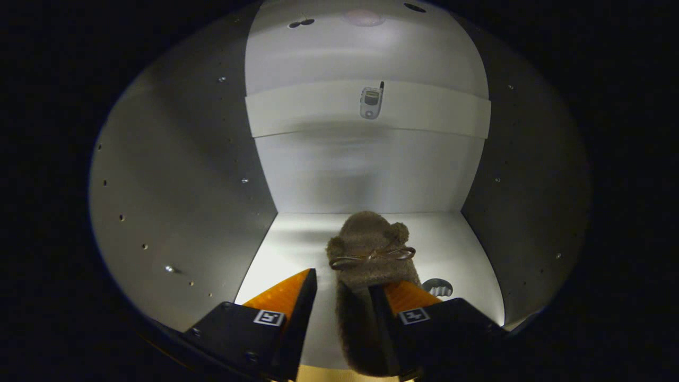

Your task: Open the shoe cabinet door, grab the shoes and put them into the shoe cabinet, then close the shoe cabinet door.

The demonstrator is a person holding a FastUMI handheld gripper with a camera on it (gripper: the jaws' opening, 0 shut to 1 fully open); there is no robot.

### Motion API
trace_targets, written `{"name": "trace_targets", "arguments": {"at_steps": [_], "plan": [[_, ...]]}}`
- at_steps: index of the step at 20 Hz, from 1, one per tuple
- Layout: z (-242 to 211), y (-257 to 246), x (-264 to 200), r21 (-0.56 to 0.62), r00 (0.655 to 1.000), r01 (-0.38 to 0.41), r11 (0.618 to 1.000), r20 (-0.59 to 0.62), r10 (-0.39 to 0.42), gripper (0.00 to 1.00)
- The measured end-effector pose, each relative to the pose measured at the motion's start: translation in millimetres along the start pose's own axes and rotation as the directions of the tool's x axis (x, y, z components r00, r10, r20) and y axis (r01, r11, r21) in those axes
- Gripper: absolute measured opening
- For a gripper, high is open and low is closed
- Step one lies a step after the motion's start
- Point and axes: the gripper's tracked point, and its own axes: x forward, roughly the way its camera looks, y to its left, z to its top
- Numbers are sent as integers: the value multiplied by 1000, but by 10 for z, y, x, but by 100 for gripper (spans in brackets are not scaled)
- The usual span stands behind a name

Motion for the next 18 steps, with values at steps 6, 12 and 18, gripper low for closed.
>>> {"name": "trace_targets", "arguments": {"at_steps": [6,12,18], "plan": [[144,-84,-581,-69,991,29,997,133,-19,100],[290,128,-1722,-83,933,-12,996,359,41,100],[151,304,-3067,-80,862,-48,996,500,82,99]]}}
